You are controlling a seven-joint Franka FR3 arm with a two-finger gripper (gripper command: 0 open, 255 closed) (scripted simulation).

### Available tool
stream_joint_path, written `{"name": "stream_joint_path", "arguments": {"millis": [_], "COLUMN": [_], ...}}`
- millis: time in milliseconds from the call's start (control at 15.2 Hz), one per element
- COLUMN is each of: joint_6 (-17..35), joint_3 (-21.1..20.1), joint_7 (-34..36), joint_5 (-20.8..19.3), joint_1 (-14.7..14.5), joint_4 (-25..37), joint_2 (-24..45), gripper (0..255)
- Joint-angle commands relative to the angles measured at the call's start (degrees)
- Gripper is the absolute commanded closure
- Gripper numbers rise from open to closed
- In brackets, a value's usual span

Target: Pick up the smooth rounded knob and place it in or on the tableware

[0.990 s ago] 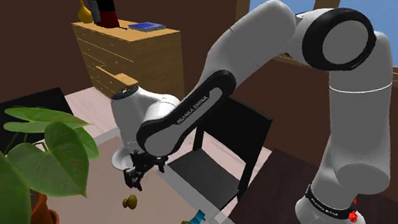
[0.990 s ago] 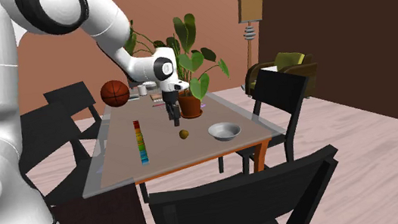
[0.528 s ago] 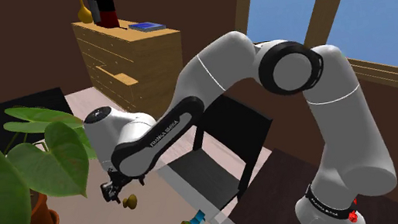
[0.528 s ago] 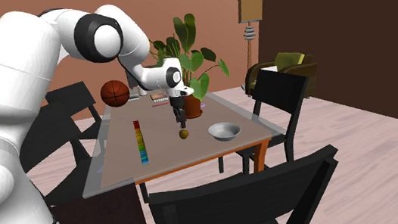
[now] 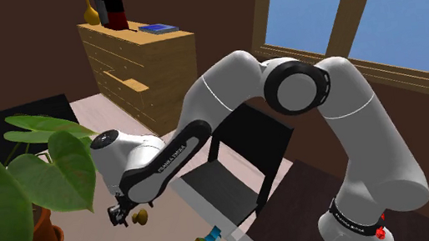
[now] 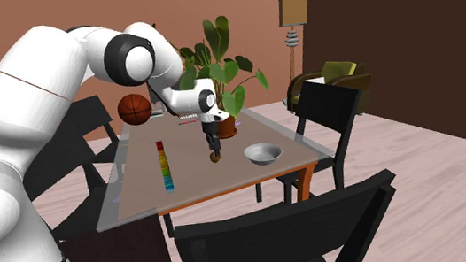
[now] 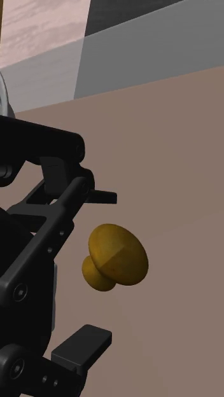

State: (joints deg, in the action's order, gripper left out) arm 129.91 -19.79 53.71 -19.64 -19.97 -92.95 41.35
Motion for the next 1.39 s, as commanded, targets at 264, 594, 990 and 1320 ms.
{"name": "stream_joint_path", "arguments": {"millis": [264, 594, 990, 1320], "joint_6": [0.78, 0.78, 0.76, -0.61], "joint_3": [0.28, 0.28, 0.28, -0.2], "joint_7": [0.11, 0.1, 0.11, -0.24], "joint_5": [-0.3, -0.3, -0.3, 0.25], "joint_1": [-0.1, -0.1, -0.11, 0.22], "joint_4": [0.07, 0.07, 0.1, -0.06], "joint_2": [0.85, 0.84, 0.87, -0.69], "gripper": [0, 255, 255, 255]}}
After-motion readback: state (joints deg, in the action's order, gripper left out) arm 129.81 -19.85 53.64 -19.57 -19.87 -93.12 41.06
